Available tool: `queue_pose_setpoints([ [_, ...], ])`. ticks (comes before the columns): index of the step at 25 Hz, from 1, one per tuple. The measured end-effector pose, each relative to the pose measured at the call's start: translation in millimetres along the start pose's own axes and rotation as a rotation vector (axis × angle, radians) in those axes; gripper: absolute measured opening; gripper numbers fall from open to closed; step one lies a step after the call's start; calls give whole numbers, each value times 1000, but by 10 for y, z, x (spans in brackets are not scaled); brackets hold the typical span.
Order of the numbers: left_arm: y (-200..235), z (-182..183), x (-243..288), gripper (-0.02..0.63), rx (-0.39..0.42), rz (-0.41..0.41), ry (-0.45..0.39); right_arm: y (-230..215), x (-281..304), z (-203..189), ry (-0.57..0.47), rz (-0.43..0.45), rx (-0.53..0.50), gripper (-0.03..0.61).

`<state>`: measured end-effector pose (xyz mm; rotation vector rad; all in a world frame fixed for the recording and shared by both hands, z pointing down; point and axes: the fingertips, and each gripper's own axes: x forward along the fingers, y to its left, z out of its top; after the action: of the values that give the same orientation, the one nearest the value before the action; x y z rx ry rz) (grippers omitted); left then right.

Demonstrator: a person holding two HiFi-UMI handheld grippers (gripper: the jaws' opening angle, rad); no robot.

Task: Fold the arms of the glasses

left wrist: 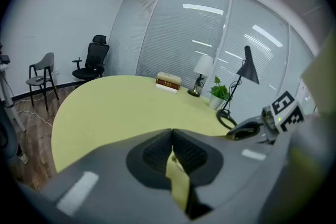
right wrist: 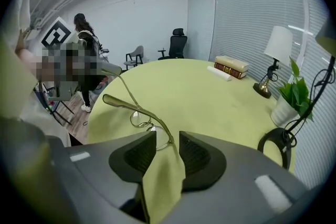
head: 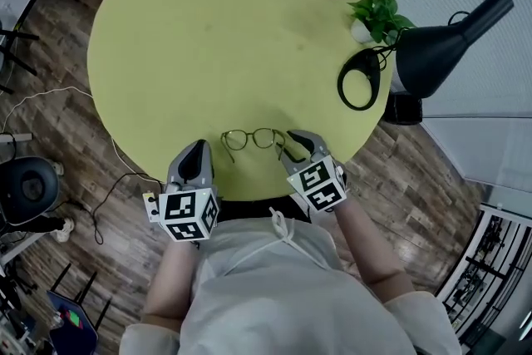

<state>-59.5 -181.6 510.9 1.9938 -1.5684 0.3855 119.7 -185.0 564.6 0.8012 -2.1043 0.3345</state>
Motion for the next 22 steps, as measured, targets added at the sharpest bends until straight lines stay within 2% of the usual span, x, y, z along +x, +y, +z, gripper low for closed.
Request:
queue_pose_setpoints([
  [5,58,-33,55,6,-16,1,16,21,49,62,28,23,-122,84],
  [9,71,-28,79,6,-19,-3,19,21,57,73,44,8,-184,28],
  [22,-44,-38,180,6,55,-43,49,39,71,80,64,-2,-245,17],
])
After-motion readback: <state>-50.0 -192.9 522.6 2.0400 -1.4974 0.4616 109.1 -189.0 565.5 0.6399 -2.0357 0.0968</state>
